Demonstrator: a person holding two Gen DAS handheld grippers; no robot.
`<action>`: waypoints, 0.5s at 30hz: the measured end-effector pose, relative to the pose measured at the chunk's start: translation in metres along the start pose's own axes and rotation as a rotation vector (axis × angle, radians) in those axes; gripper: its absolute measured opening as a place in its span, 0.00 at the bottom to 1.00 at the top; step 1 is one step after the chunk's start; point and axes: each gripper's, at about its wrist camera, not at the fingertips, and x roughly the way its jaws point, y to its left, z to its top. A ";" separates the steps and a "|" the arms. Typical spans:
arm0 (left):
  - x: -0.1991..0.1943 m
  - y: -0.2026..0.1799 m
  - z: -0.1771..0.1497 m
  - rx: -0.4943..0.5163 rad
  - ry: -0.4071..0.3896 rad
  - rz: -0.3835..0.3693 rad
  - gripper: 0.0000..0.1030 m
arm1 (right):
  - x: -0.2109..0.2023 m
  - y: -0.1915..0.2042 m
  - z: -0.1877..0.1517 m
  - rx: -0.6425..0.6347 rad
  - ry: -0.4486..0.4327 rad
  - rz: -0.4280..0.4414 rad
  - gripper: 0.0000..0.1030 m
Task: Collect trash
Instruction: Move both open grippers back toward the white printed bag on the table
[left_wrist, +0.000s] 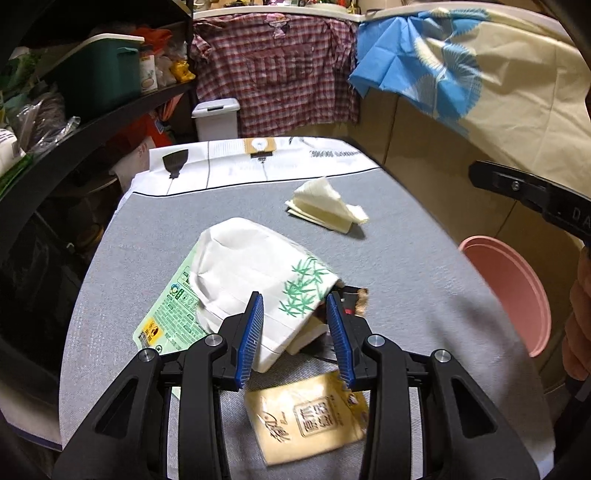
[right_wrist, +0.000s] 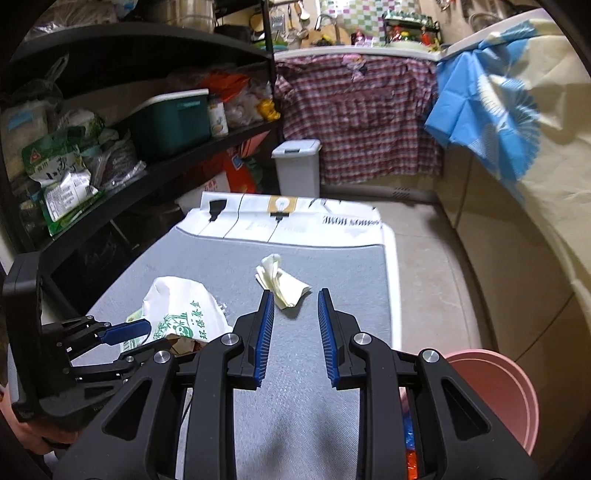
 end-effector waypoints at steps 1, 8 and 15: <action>0.002 0.001 0.001 -0.003 0.000 0.010 0.35 | 0.006 0.000 0.000 -0.001 0.007 0.004 0.25; 0.009 0.010 0.008 -0.052 0.009 0.033 0.34 | 0.050 0.009 0.002 -0.021 0.058 0.027 0.26; 0.006 0.017 0.012 -0.072 -0.003 0.056 0.19 | 0.100 0.015 0.001 -0.052 0.118 0.023 0.26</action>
